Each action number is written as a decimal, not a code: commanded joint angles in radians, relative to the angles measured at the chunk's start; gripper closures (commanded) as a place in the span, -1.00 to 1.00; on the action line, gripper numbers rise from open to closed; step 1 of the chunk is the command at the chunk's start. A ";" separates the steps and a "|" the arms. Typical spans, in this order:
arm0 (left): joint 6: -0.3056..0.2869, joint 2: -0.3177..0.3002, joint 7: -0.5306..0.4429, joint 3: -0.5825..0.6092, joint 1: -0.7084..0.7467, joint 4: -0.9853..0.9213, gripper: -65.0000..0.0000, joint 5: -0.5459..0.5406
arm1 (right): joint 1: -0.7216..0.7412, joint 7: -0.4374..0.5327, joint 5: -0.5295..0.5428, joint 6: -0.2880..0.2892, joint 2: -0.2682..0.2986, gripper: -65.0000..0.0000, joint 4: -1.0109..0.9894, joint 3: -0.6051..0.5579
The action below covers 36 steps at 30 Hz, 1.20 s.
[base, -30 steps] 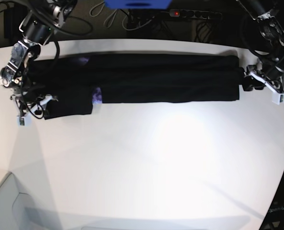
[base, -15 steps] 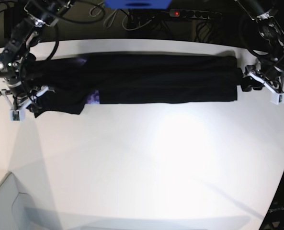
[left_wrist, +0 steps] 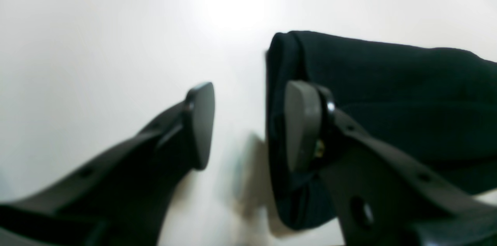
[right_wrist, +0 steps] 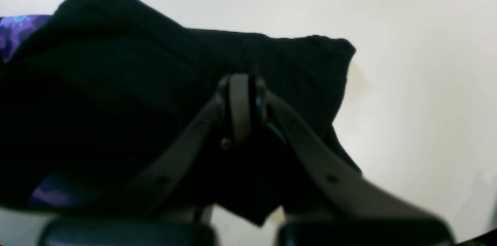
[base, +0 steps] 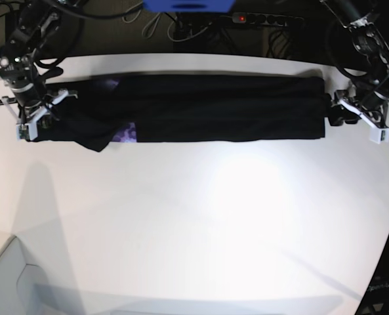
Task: Layout the t-shirt on the table in an organized manner, then fold the t-shirt properly
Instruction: 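Regrasp the ends of the folded strip with both grippers, then push the strip ends inward with both grippers toward each other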
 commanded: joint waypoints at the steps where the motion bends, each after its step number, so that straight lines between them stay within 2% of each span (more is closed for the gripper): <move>1: -0.006 -0.015 -0.017 -0.003 -0.010 0.016 0.11 -0.020 | 0.009 0.015 0.004 -0.001 0.011 1.00 -0.010 0.017; 11: -0.006 -0.019 -0.017 -0.006 -0.005 0.014 0.11 -0.018 | 0.072 0.009 0.009 -0.001 0.020 1.00 -0.099 0.157; 20: -0.006 -0.016 -0.017 -0.009 -0.002 0.016 0.08 -0.021 | 0.094 0.014 0.008 -0.001 -0.003 1.00 -0.205 0.152; 22: -0.006 -0.015 -0.017 -0.009 0.000 0.017 -0.07 -0.021 | 0.109 0.015 0.006 -0.001 -0.003 1.00 -0.237 0.154; 26: -0.006 -0.011 -0.017 -0.001 0.001 0.016 -0.52 -0.021 | 0.114 0.014 0.004 -0.001 -0.003 1.00 -0.252 0.155; 28: -0.006 0.010 -0.017 -0.001 0.001 0.016 -0.65 -0.021 | 0.114 0.011 0.004 -0.001 -0.003 1.00 -0.252 0.154; 32: -0.006 0.031 0.018 -0.001 0.012 0.023 -0.83 -0.023 | 0.114 0.006 0.004 -0.001 -0.006 0.66 -0.246 0.154; 36: -0.006 0.062 0.063 -0.004 0.009 0.023 -0.87 -0.023 | 0.112 0.006 0.004 -0.001 -0.009 0.30 -0.244 0.157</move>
